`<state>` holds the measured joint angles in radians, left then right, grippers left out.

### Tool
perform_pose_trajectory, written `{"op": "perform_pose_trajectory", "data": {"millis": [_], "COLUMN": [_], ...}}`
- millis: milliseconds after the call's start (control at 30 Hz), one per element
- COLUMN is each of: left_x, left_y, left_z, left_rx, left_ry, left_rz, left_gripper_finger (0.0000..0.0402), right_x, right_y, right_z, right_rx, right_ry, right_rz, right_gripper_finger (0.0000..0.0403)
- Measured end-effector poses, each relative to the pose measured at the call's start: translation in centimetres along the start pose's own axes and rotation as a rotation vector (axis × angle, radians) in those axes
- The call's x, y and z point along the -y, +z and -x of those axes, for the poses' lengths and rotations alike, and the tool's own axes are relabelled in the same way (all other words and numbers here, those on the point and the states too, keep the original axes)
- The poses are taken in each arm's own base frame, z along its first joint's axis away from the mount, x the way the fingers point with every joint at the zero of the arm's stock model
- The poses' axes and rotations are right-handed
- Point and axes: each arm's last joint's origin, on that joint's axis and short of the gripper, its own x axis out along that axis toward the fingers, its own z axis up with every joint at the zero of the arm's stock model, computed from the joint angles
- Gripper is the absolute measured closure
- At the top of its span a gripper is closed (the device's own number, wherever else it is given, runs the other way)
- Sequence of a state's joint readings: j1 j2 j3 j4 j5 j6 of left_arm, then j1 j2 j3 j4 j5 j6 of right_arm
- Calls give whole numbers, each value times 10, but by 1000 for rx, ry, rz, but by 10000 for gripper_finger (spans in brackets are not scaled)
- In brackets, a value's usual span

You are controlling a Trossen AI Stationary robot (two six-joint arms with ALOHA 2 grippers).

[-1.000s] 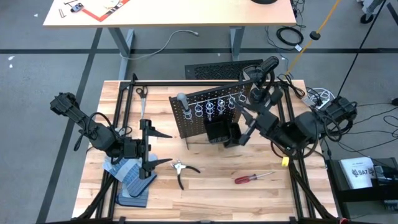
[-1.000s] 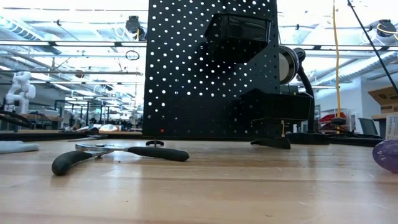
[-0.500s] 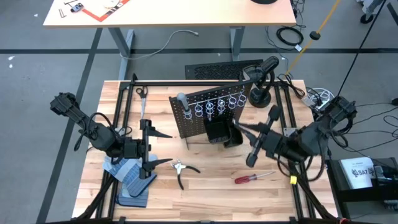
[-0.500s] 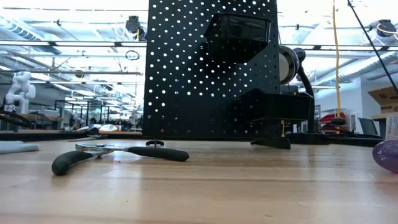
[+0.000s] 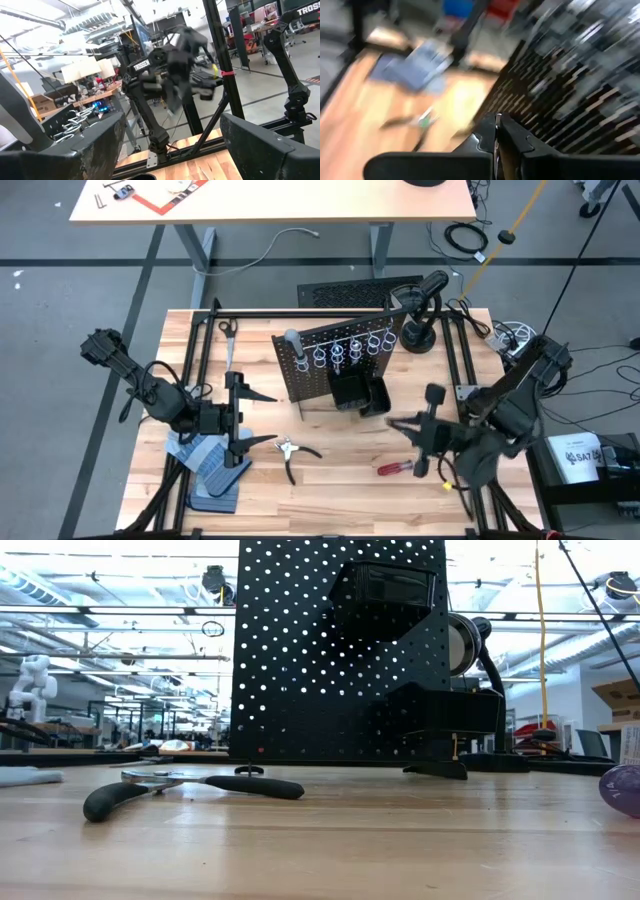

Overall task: Hang tools onto peg board
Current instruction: Unhang the silver wrench from the black peg board

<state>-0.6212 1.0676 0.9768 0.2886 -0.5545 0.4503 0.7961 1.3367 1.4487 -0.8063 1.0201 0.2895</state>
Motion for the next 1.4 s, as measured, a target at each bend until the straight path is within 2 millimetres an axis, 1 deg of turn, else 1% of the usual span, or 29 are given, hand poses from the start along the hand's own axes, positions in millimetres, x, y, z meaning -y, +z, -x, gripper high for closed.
{"op": "perform_pose_trajectory", "data": {"millis": [100,200,300,467,600,733,833,933,1033,1167,1400], "left_x": [0,0,0,0,0,0,0,0,0,0,0], "left_y": [0,0,0,0,0,0,0,0,0,-1,-1], "left_z": [0,0,0,0,0,0,0,0,0,0,0], "left_rx": [0,0,0,-2,-2,-2,-2,-2,-4,-8,-9], "left_ry": [0,0,0,4,4,4,4,4,3,1,0], "left_rz": [0,1,1,9,26,26,26,26,25,22,21], "left_gripper_finger": [68,68,68,68,68,68,68,68,68,68,68], "right_x": [-12,-28,-47,-73,-87,-103,-111,-118,-124,-128,-127], "right_y": [-18,-35,-48,-68,-86,-111,-127,-141,-148,-148,-147], "right_z": [-7,-17,-31,-60,-88,-117,-134,-146,-152,-158,-162], "right_rx": [-155,-315,-452,-613,-730,-849,-908,-958,-963,-939,-944], "right_ry": [78,118,149,179,176,198,207,259,305,358,379], "right_rz": [-32,-35,-29,2,69,182,276,376,441,418,372], "right_gripper_finger": [402,402,402,402,402,402,402,403,403,403,403]}}
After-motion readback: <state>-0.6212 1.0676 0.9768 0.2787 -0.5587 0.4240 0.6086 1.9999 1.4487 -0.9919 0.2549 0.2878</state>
